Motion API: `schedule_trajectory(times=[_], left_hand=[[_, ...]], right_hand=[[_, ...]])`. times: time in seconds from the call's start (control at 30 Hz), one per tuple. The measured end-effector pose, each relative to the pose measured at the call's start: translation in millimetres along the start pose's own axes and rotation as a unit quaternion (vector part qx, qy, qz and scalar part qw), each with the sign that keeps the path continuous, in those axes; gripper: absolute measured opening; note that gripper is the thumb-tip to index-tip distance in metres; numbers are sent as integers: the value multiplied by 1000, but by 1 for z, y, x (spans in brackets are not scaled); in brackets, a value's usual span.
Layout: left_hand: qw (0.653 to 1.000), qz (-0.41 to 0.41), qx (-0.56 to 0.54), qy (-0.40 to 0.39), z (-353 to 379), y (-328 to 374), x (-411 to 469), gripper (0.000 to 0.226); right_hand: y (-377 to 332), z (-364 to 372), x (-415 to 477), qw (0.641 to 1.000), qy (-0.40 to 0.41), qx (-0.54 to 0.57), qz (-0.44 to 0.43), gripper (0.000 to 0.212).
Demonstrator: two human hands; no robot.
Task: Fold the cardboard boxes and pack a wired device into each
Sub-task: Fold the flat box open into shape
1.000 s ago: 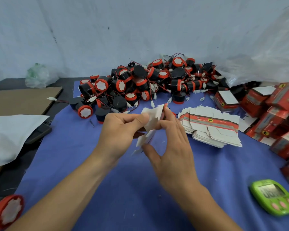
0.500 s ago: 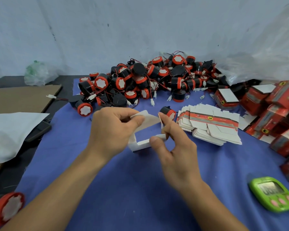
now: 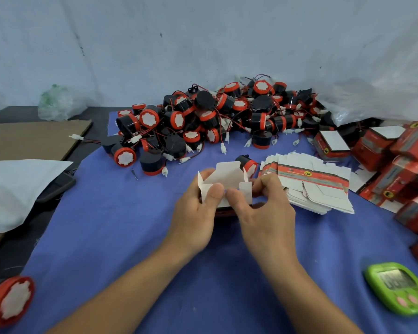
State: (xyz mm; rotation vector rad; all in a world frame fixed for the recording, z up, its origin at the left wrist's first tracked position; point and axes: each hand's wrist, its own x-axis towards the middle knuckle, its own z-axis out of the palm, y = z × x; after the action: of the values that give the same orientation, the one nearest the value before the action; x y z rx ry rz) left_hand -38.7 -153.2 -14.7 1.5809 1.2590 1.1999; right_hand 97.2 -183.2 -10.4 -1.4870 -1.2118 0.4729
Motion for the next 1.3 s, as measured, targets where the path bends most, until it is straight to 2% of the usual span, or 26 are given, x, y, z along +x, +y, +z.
schedule_trajectory(times=[0.03, 0.07, 0.17, 0.27, 0.37, 0.47, 0.53, 0.67, 0.77, 0.83, 0.87, 0.93, 0.97, 1.03, 1.1, 1.17, 1.3], left_hand=[[1000, -12, -12, -4, 2, -1, 1, 20], [1000, -14, -20, -7, 2, -1, 3, 16], [997, -16, -70, -24, 4, 1, 4, 18], [994, -24, -108, -8, 7, 1, 4, 20], [994, -26, -105, 10, 6, -1, 4, 22], [997, -5, -82, 7, 5, -3, 2, 22], [998, 3, -62, 7, 6, -2, 0, 21], [999, -2, -36, 27, 4, -2, 2, 21], [999, 23, -7, 38, 3, -4, 0, 23], [999, 52, 1, 12, 0, -4, -3, 34], [998, 67, -10, -18, -1, -6, -4, 49], [993, 60, -69, -71, -1, -9, -4, 74], [989, 43, -110, -84, -2, -8, -4, 75], [977, 2, -197, -86, -3, -2, -1, 64], [962, -42, -255, -87, -3, 1, 2, 58], [956, -80, -273, -72, -2, 2, 7, 58], [965, -95, -240, -57, 0, -5, 8, 46]], right_hand=[[2, -1, 2, 1000, -9, 5, 1, 42], [3, -3, 5, 1000, -21, 11, 3, 43], [7, -8, 15, 994, -98, 37, 24, 46], [9, -10, 17, 985, -170, 37, 18, 37], [6, -9, 15, 983, -168, 75, 21, 32], [7, -6, 12, 992, -99, 73, 31, 46], [8, -5, 12, 992, -82, 84, 48, 49], [6, -8, 16, 971, -177, 139, 77, 28], [7, -10, 16, 972, -204, 103, 58, 31], [7, -11, 14, 978, -203, 32, 22, 36], [5, -11, 13, 978, -209, 5, 14, 39], [4, -10, 14, 972, -235, -18, 7, 47], [3, -10, 14, 968, -249, -16, 8, 49], [9, -10, 16, 960, -279, 25, 21, 47], [16, -12, 18, 943, -306, 119, 61, 69], [22, -10, 20, 924, -305, 193, 124, 77], [27, -4, 28, 923, -232, 239, 192, 60]])
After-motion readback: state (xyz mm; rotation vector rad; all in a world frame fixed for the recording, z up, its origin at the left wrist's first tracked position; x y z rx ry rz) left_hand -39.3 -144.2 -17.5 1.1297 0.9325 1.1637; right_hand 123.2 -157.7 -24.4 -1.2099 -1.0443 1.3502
